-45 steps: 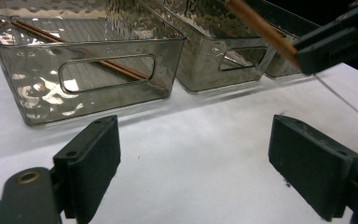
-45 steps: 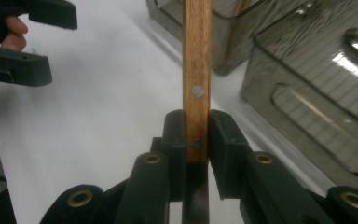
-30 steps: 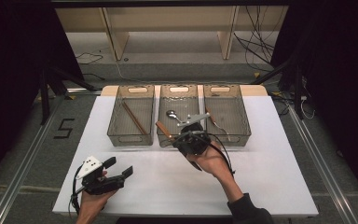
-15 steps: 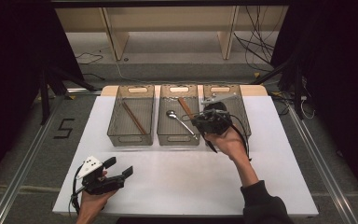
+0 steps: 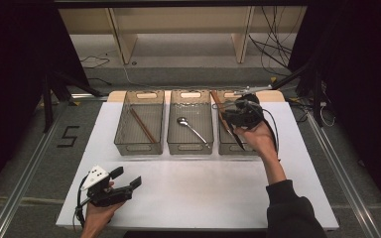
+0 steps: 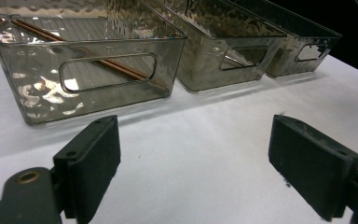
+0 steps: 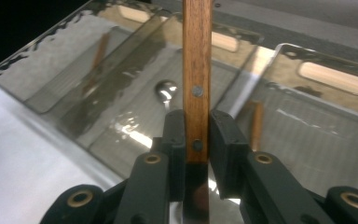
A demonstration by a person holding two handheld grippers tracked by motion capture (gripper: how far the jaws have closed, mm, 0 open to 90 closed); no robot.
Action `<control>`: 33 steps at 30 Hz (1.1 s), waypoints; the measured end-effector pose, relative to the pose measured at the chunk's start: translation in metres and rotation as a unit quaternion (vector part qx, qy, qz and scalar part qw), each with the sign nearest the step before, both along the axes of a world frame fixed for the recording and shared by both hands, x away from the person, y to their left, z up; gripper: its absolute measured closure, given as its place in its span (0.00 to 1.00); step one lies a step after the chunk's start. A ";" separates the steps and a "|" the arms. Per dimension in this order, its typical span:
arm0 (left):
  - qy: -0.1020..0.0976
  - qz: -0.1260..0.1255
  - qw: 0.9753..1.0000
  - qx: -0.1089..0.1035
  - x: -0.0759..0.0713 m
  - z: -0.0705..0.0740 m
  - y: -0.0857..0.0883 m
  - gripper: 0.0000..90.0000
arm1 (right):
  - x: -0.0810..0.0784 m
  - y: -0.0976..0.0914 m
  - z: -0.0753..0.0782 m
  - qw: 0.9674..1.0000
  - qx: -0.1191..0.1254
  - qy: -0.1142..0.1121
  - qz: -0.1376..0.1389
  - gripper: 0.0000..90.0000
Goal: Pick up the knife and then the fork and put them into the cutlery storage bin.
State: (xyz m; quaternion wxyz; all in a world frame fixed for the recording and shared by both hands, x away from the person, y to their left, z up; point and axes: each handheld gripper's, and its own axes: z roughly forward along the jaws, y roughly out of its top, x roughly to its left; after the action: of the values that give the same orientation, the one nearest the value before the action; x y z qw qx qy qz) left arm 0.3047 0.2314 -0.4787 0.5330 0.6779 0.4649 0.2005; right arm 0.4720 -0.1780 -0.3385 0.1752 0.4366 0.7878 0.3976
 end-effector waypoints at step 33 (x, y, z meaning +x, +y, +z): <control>-0.002 -0.001 1.000 -0.002 0.000 0.000 0.000 0.18 | 0.064 -0.037 -0.025 0.994 -0.017 0.044 -0.100 0.86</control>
State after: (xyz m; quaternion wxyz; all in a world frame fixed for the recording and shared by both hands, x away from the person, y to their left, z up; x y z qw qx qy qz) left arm 0.3044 0.2317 -0.4783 0.5350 0.6773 0.4635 0.2002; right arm 0.5358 -0.2149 -0.3638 0.1871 0.5273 0.7537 0.3449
